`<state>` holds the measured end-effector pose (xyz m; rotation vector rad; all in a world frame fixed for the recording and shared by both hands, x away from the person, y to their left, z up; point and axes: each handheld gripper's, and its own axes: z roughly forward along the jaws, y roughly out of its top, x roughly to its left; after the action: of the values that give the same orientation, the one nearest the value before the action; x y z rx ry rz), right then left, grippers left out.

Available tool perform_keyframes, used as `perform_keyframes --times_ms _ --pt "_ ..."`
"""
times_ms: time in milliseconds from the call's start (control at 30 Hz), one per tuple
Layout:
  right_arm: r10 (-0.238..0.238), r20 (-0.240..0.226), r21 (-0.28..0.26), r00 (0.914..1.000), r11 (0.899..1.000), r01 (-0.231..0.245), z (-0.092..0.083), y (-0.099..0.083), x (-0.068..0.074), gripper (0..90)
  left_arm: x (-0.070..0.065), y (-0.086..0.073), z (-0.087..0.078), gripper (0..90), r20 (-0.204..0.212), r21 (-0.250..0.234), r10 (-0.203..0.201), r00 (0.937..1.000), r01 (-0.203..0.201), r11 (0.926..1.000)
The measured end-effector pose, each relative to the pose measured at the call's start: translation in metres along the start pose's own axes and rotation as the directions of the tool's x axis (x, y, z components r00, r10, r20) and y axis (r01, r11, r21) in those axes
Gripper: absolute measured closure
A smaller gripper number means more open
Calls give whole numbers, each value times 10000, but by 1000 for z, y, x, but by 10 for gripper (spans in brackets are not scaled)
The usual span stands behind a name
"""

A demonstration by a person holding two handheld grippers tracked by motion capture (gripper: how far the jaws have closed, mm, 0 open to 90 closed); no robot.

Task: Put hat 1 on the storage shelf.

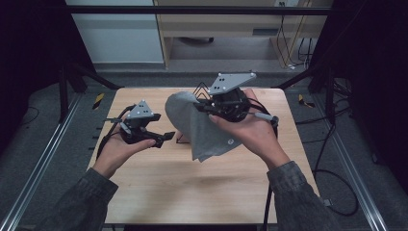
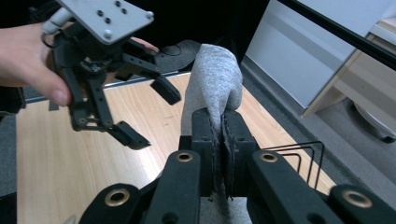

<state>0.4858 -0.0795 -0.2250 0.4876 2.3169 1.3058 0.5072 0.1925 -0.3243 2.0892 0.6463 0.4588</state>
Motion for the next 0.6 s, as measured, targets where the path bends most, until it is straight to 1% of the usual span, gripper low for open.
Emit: perform_keyframes --times_ms 200,300,333,367,400,433,533,567,600 --pt "15 -178 -85 9998 10000 -16 3 -1 5 853 3 0 7 247 89 -86 -104 9999 105 9999" --pt "78 -215 -55 9997 10000 -79 5 -3 5 852 6 0 13 339 281 -161 -238 9993 242 9996" --pt "99 -217 -49 9997 9999 -100 6 -5 5 852 8 0 16 399 380 -135 -273 9989 278 9995" --pt "189 -199 5 9996 9998 -189 8 -8 3 852 9 0 18 515 403 -118 -315 9987 320 9994" --pt "189 -199 5 9996 9998 -189 8 -8 3 852 10 0 21 515 423 -84 -362 9984 366 9993" --pt "241 -179 36 9995 9997 -241 8 -10 2 852 10 1 24 597 498 -25 -416 9979 417 9991" --pt "443 -69 152 9990 9989 -442 9 -18 -2 851 9 4 28 788 507 102 -478 9976 473 9988" --pt "539 52 214 9985 9983 -540 7 -21 -6 852 8 5 27 850 508 144 -470 9976 463 9988" --pt "539 52 214 9985 9983 -540 7 -21 -6 852 7 7 26 850 470 190 -401 9981 392 9990"
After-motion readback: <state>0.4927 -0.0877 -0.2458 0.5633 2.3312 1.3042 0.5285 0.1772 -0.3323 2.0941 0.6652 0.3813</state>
